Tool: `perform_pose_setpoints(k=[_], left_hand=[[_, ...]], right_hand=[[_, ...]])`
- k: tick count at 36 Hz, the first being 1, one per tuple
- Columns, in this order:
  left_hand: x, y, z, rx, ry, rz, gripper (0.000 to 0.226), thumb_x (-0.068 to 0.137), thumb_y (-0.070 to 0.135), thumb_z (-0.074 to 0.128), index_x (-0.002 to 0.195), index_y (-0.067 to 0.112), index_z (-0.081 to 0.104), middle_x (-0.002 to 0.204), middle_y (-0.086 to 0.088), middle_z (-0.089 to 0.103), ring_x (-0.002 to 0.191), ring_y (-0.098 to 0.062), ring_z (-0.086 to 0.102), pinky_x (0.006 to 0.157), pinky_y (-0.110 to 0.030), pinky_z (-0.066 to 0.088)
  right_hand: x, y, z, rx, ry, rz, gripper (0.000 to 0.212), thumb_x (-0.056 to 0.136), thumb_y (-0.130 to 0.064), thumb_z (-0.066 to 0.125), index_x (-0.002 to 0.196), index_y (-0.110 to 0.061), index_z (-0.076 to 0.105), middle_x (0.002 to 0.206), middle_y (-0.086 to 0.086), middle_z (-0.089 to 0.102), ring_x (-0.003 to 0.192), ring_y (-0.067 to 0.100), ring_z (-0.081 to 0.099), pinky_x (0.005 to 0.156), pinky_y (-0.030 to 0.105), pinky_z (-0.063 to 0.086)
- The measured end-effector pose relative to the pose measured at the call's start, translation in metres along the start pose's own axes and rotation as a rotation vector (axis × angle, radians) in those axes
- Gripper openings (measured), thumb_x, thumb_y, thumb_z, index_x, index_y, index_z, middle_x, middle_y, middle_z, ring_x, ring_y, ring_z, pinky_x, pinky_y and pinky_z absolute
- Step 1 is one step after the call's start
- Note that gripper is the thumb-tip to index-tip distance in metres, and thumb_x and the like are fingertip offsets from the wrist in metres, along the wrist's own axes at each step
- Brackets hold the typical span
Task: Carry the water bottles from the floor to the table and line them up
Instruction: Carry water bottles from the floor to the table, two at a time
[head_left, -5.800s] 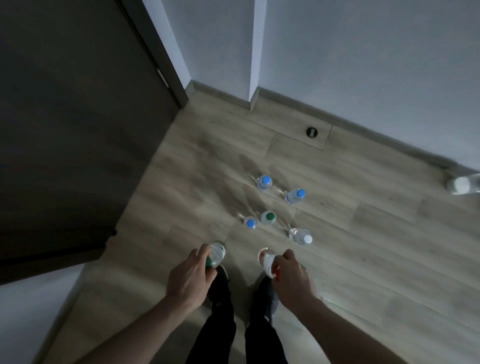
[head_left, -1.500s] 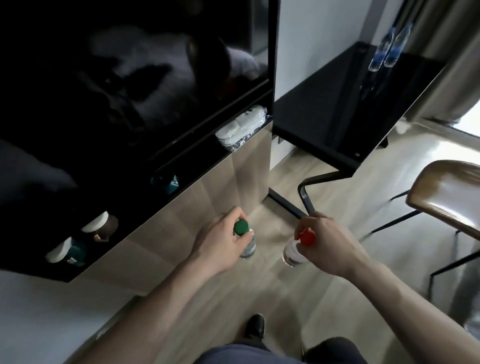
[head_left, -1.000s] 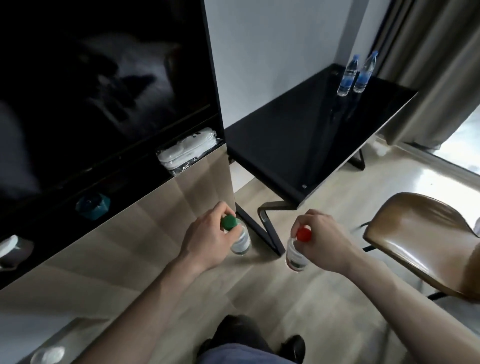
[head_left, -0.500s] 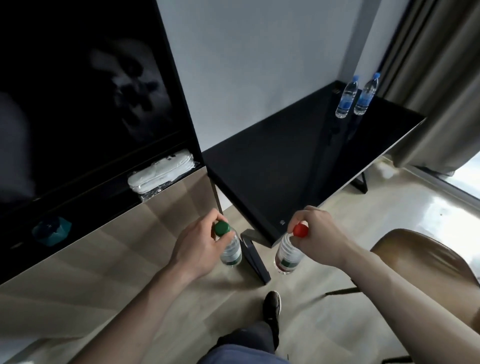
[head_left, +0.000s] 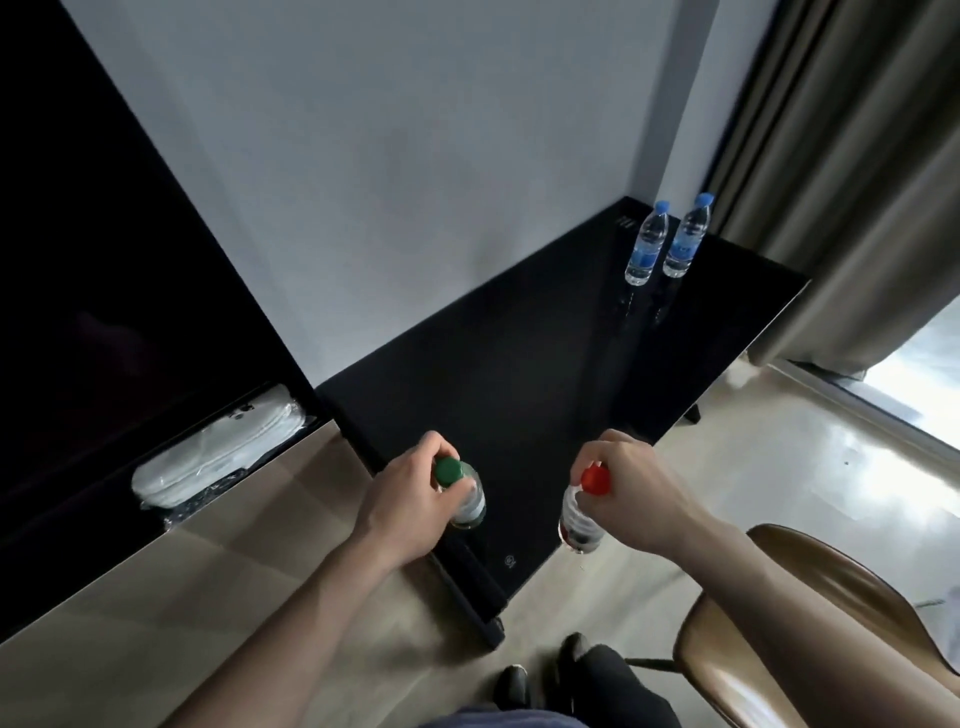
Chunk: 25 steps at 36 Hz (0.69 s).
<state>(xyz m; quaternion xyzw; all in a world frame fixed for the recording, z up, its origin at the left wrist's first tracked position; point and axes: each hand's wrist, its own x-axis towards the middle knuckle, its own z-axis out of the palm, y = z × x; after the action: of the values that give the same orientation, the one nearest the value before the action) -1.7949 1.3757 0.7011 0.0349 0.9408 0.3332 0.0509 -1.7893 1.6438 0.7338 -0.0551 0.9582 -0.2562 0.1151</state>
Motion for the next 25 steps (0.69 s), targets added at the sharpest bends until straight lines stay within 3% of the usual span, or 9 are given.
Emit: perform_pose_setpoints(k=[9, 13, 18, 25], left_hand=[[0.059, 0.015, 0.029, -0.005, 0.031, -0.098, 0.022, 0.086, 0.042, 0.069, 0.089, 0.036, 0.048, 0.076, 0.014, 0.06, 0.067, -0.005, 0.059, 0.063, -0.035, 0.052], [0.083, 0.02, 0.048, 0.021, 0.048, -0.164, 0.022, 0.088, 0.044, 0.068, 0.089, 0.039, 0.047, 0.076, 0.016, 0.059, 0.068, -0.002, 0.058, 0.056, -0.024, 0.043], [0.119, 0.037, 0.068, 0.059, 0.073, -0.285, 0.02, 0.088, 0.045, 0.067, 0.093, 0.038, 0.049, 0.083, 0.019, 0.061, 0.073, 0.001, 0.06, 0.061, -0.024, 0.048], [0.167, 0.063, 0.095, 0.029, 0.112, -0.401, 0.019, 0.088, 0.049, 0.065, 0.096, 0.04, 0.051, 0.087, 0.022, 0.061, 0.077, 0.007, 0.059, 0.061, -0.014, 0.042]], right_hand=[[0.092, 0.036, -0.019, -0.054, -0.078, -0.051, 0.015, 0.074, -0.025, 0.058, 0.079, -0.038, 0.064, 0.091, -0.017, 0.054, 0.073, 0.005, 0.059, 0.055, 0.02, 0.04], [0.136, 0.056, -0.019, -0.027, -0.154, -0.104, 0.012, 0.075, -0.029, 0.057, 0.081, -0.036, 0.063, 0.093, -0.017, 0.053, 0.074, 0.006, 0.059, 0.056, 0.019, 0.039], [0.189, 0.089, -0.034, -0.021, -0.263, -0.166, 0.01, 0.079, -0.027, 0.055, 0.082, -0.037, 0.058, 0.094, -0.015, 0.051, 0.076, 0.01, 0.058, 0.06, 0.024, 0.043], [0.253, 0.123, -0.064, -0.046, -0.345, -0.247, 0.011, 0.078, -0.025, 0.053, 0.082, -0.034, 0.058, 0.093, -0.014, 0.048, 0.066, 0.007, 0.052, 0.052, 0.017, 0.031]])
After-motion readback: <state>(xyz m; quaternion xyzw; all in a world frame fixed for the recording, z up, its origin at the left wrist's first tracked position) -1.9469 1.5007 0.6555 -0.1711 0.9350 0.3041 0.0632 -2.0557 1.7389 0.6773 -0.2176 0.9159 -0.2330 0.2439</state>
